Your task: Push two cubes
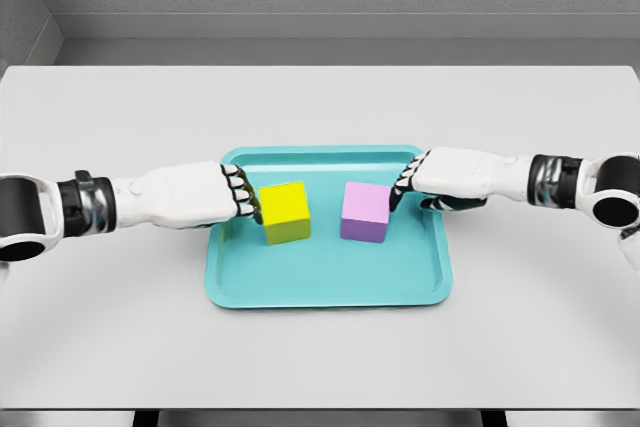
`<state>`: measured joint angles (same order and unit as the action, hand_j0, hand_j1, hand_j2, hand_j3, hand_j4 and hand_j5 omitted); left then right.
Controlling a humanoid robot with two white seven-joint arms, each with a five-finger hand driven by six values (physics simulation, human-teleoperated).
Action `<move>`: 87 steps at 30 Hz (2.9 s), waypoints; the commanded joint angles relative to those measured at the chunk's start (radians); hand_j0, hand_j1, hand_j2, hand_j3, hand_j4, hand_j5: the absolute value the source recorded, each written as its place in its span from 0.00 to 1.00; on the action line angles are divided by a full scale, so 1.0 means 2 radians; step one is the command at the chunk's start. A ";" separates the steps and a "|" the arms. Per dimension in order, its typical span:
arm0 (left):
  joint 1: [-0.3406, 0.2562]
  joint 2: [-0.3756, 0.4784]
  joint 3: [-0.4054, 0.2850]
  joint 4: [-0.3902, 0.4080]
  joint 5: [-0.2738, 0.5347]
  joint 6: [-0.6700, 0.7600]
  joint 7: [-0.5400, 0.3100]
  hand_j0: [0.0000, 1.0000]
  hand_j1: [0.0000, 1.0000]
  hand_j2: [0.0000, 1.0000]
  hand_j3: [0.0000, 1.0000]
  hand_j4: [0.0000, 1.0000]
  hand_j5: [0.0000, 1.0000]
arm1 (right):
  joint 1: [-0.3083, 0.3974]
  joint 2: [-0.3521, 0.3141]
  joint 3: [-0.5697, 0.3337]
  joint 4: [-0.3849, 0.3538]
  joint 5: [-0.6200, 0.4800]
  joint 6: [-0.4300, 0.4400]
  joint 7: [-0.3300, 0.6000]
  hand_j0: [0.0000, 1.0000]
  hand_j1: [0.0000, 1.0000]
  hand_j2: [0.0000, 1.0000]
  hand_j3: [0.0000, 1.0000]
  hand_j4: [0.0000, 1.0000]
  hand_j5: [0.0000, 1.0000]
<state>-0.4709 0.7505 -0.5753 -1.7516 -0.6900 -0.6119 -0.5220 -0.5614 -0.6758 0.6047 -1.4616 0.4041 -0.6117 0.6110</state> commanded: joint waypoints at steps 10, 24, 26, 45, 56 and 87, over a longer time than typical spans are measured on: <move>-0.005 -0.019 0.000 0.000 0.001 0.001 -0.011 0.77 0.77 0.77 0.77 0.77 0.77 | 0.000 0.027 0.003 0.014 -0.001 0.000 0.000 0.60 0.60 0.60 0.60 0.60 0.60; -0.011 -0.015 -0.006 0.018 0.001 0.001 -0.011 0.79 0.79 0.79 0.79 0.79 0.79 | -0.003 0.037 0.001 0.023 -0.001 0.000 0.000 0.60 0.60 0.60 0.60 0.60 0.60; -0.011 -0.015 -0.006 0.018 0.001 0.001 -0.011 0.79 0.79 0.79 0.79 0.79 0.79 | -0.004 0.043 0.001 0.029 -0.001 0.000 0.000 0.60 0.60 0.60 0.60 0.60 0.60; -0.023 -0.006 0.002 0.040 0.004 0.001 -0.011 0.79 0.79 0.79 0.79 0.79 0.79 | -0.018 0.062 0.001 0.035 0.003 0.000 0.000 0.60 0.60 0.60 0.60 0.60 0.60; -0.024 0.013 0.013 0.040 0.013 0.001 -0.010 0.79 0.79 0.79 0.79 0.79 0.79 | -0.019 0.056 0.001 0.043 0.010 0.000 0.000 0.60 0.60 0.60 0.60 0.60 0.60; -0.023 0.103 0.053 0.071 0.114 0.001 -0.009 1.00 1.00 1.00 1.00 1.00 1.00 | 0.063 -0.057 -0.023 -0.152 -0.005 0.000 0.000 0.57 0.57 0.57 0.57 0.57 0.57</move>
<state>-0.5185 0.9548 -0.4699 -1.6104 -0.4716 -0.6132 -0.5406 -0.4280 -0.7862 0.5541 -1.7470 0.4079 -0.6139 0.6113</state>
